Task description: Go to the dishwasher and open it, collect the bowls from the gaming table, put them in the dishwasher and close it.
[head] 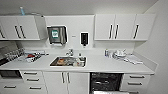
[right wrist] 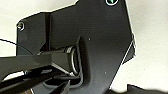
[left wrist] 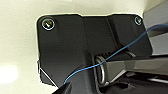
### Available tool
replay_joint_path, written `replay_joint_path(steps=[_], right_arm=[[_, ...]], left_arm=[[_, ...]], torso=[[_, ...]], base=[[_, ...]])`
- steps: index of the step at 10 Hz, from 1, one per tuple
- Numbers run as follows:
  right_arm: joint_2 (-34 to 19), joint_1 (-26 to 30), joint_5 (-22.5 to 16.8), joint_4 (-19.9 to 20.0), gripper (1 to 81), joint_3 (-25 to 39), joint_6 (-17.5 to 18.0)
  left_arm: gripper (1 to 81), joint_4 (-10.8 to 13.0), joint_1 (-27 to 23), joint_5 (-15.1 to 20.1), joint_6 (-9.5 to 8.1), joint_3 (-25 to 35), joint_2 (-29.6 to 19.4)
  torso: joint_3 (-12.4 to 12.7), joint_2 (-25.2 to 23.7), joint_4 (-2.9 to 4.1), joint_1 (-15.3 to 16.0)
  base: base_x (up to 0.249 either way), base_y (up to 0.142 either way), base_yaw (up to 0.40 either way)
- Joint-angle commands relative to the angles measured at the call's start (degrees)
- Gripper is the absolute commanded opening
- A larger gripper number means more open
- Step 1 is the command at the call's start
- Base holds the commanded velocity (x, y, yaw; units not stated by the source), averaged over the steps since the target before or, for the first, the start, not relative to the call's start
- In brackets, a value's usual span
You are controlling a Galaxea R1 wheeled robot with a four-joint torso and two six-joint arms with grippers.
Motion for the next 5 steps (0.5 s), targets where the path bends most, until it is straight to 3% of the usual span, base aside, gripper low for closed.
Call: replay_joint_path(steps=[1,2,5], right_arm=[[-0.2,2.8,-3.4,-0.5,81.1,0.1,-0.4],[-0.3,2.6,-2.8,-0.3,81.1,0.3,-0.4],[-2.7,1.8,-2.4,-0.6,81.1,6.0,-0.4]], left_arm=[[81.1,4.2,-1.7,-0.4,0.39,0.2,-0.4],[81.1,5.8,-1.5,-1.5,0.39,0.4,-0.8],[81.1,6.0,-0.7,-2.6,0.39,2.1,-2.0]], torso=[[0.0,0.0,0.0,0.0],[0.0,0.0,0.0,0.0],[0.0,0.0,0.0,0.0]], base=[[0.0,0.0,0.353],[0.0,0.0,0.353],[0.0,0.0,0.354]])
